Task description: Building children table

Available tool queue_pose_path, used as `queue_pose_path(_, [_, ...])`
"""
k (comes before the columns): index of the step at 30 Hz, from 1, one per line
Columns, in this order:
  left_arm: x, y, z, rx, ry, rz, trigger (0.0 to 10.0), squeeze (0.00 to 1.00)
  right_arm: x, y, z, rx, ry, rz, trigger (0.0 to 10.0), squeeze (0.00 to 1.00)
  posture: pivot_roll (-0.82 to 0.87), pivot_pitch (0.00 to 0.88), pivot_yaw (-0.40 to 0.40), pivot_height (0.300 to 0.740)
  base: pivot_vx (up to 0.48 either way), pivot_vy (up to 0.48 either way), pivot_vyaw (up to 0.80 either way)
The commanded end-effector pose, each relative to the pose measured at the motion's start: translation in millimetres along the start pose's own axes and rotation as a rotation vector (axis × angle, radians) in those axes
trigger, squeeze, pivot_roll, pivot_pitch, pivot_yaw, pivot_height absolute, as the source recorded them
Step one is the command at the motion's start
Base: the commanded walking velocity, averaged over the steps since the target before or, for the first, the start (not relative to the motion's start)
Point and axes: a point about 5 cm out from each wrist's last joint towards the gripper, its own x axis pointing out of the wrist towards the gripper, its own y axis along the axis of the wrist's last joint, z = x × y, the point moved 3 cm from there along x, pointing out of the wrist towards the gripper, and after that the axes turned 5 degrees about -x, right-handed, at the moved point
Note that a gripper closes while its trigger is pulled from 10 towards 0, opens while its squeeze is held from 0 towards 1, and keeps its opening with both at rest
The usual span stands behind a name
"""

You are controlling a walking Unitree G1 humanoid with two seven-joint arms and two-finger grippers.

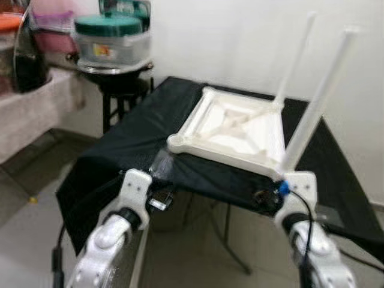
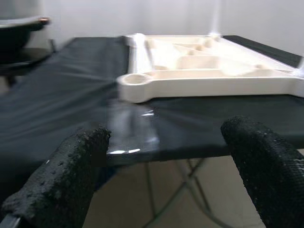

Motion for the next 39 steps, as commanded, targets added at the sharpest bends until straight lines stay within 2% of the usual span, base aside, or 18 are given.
queue_pose_path(1, [0.6,-2.0,4.9,-0.007,-0.014,-0.006,10.0,0.00,-0.6,-2.6,4.0,-0.021,-0.014,-0.010,10.0,0.00,0.02,0.000,-0.083,0.740,0.000,0.476,0.00])
queue_pose_path(22, [2.0,0.3,4.5,-0.003,-0.014,-0.001,10.0,0.00,3.4,-0.4,3.6,0.001,-0.018,-0.009,10.0,0.00,0.03,0.000,-0.085,0.740,0.000,0.476,0.00])
queue_pose_path(28, [0.8,2.2,2.3,0.013,-0.007,0.013,10.0,0.00,3.2,-1.7,-1.1,0.001,-0.009,-0.012,10.0,0.00,0.04,0.000,-0.088,0.740,0.000,0.000,-0.67])
queue_pose_path(39, [0.9,4.0,0.9,0.006,-0.007,0.024,10.0,0.00,4.2,-2.0,-1.0,0.013,-0.018,-0.013,10.0,0.00,0.04,0.000,-0.089,0.740,0.000,0.000,0.00])
